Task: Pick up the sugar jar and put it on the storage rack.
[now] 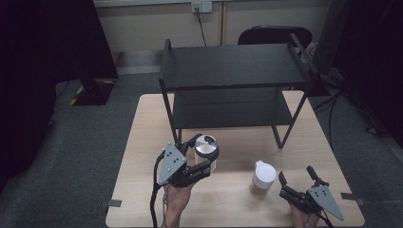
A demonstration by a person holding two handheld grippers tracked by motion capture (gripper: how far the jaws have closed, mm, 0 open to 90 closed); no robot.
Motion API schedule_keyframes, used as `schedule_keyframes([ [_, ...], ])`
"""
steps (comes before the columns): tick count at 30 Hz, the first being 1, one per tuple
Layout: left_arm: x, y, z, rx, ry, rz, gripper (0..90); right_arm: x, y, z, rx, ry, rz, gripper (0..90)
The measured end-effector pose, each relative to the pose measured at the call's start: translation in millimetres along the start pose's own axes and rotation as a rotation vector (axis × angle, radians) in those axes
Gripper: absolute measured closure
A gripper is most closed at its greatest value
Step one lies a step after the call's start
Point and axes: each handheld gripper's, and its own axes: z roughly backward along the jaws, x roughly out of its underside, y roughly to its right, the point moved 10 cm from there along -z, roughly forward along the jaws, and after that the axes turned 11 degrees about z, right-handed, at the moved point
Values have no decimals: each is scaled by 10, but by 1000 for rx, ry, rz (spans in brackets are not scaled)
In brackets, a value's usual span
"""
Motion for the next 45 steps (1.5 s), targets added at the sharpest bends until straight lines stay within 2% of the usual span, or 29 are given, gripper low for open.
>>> schedule_keyframes([
  [8,-275,-88,-80,38,23,1,355,0,0,0,1,-1,-1,24],
  [11,-400,-108,-135,48,16,-3,355,0,0,0,1,-1,-1,24],
  [16,-518,-120,-202,60,13,1,355,-1,0,-1,1,-1,-1,24],
  [18,-618,-131,-243,67,12,22,355,0,0,0,0,-1,-1,24],
  [22,-738,-132,-293,64,-1,50,355,0,0,-1,1,-1,-1,24],
  [26,-917,-87,-357,46,-1,25,355,0,0,0,1,-1,-2,24],
  [30,-1109,-82,-441,42,10,20,355,0,1,0,0,-1,-2,24],
  [33,-1184,-85,-476,26,13,13,355,0,1,0,0,-1,-3,24],
  [36,-1336,-127,-537,26,18,22,355,0,2,0,0,-1,-3,24],
  [37,-1336,-127,-537,26,18,22,355,0,2,0,0,-1,-3,24],
  [38,-1420,-145,-562,30,12,22,355,-1,-1,-1,2,-1,-1,24],
  [40,-1462,-150,-576,29,8,26,355,-2,0,-2,2,-2,-3,24],
  [43,-1565,-132,-620,17,18,0,355,-2,-2,-2,4,-2,-3,24],
  [45,-1635,-139,-681,17,14,2,355,-2,-2,-2,4,-2,-3,24],
])
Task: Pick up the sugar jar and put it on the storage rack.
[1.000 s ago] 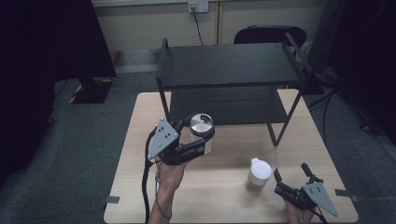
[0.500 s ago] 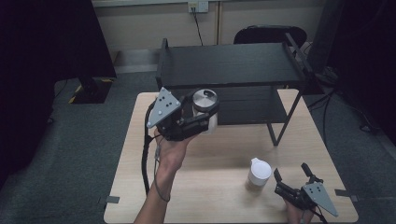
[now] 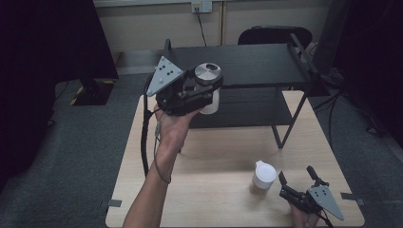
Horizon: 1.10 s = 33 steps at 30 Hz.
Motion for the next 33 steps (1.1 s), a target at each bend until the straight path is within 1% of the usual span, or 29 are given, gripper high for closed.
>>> schedule_keyframes([
  [2,-30,13,-44,-14,7,-8,355,0,1,0,0,0,0,24],
  [3,-33,28,-68,-27,20,-13,355,0,0,0,0,0,-1,24],
  [4,-55,37,-134,-44,19,-22,355,0,1,0,-1,0,-1,24],
  [5,-55,37,-134,-44,19,-22,355,0,1,0,-1,0,-1,24],
  [7,-66,32,-190,-55,19,-22,355,0,1,-1,0,-1,-1,24],
  [11,-77,-21,-353,-97,32,-14,355,1,1,1,-3,2,2,24],
  [13,-76,-44,-416,-115,40,-22,355,1,4,1,-5,1,1,24],
  [14,-81,-55,-455,-126,36,-24,355,2,4,1,-6,2,2,24],
  [16,-91,-92,-524,-135,28,-19,355,1,5,0,-6,1,0,24],
  [18,-78,-130,-581,-143,48,-1,355,1,6,1,-7,1,0,24],
  [19,-77,-141,-606,-150,51,2,355,1,4,1,-7,2,2,24],
  [21,-83,-158,-651,-160,49,-4,355,1,6,1,-8,2,1,24],
  [23,-72,-172,-675,-158,52,10,355,2,7,2,-10,3,3,24],
  [24,-62,-175,-688,-155,56,2,355,3,7,2,-11,3,3,24],
  [25,-52,-173,-705,-165,61,-10,355,3,8,2,-12,4,3,24],
  [26,-45,-176,-722,-178,62,-11,355,3,8,2,-13,4,3,24],
  [27,-41,-193,-738,-183,63,-6,355,3,10,2,-15,4,3,24],
  [29,-32,-233,-755,-184,63,19,355,3,10,4,-16,5,2,24],
  [32,-15,-244,-772,-196,58,6,355,3,9,5,-16,5,2,24],
  [33,-17,-254,-773,-193,56,6,354,3,9,4,-16,4,1,24],
])
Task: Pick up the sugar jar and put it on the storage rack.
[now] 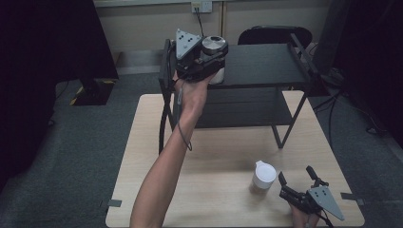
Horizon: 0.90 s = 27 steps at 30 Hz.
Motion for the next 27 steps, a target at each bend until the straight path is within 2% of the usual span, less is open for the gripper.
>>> schedule_keyframes([
  [2,3,-2,-14,-13,2,18,354,0,-1,1,0,1,2,24],
  [4,7,10,-29,-17,0,7,354,0,-2,0,1,0,1,24],
  [24,28,-16,-22,-5,7,-6,347,0,-4,1,3,0,2,24],
  [25,29,-14,-25,-11,4,-6,340,0,-4,1,3,0,2,24],
  [27,44,-11,-33,-28,11,-13,220,-1,-4,1,3,-1,1,24],
])
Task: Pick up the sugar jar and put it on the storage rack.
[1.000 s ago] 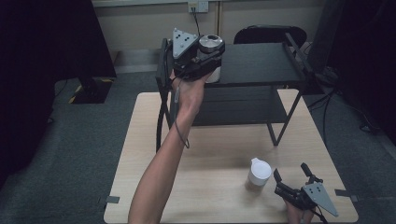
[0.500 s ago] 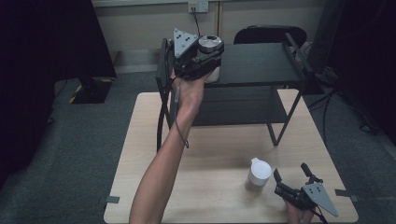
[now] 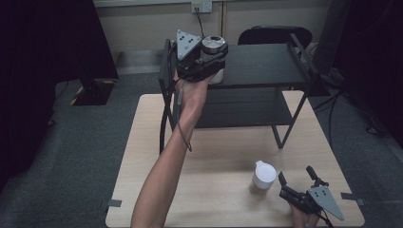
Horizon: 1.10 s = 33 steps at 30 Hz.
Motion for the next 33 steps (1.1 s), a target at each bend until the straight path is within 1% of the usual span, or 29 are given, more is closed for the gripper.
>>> schedule_keyframes([
  [1,10,6,0,-9,7,-4,130,0,0,0,0,0,0,24],
  [2,20,11,1,-17,15,-9,130,0,0,0,0,0,0,24],
  [3,29,16,-2,-22,16,-17,88,0,-1,0,1,0,0,24],
  [4,30,17,-5,-26,7,-20,49,0,-1,-1,1,0,0,24],
  [5,30,17,-9,-31,-6,-19,39,0,-1,0,1,0,0,24],
  [6,31,5,-15,-29,-19,-17,22,0,-1,0,1,0,0,24],
  [7,32,2,-13,-28,-21,-12,7,-1,-1,-1,2,-1,0,24],
  [11,30,-17,42,-17,-2,-13,1,-1,-2,-1,3,-1,0,24],
  [18,39,-30,122,-8,3,-2,1,0,-2,0,2,0,0,24],
  [20,47,-39,148,-10,-2,-6,1,0,-3,0,2,0,1,24],
  [23,69,-73,196,-1,2,13,2,0,-2,0,2,0,1,24],
  [24,78,-76,214,-5,0,6,2,0,-2,0,2,0,0,24],
  [26,97,-88,241,1,2,8,1,0,-2,0,2,0,1,24],
  [29,144,-86,283,-1,0,-1,1,0,-3,0,3,0,1,24],
  [32,176,-77,341,19,10,7,1,-1,-4,0,5,-1,0,24],
  [33,183,-74,357,22,16,2,1,0,-4,0,5,-1,1,24],
])
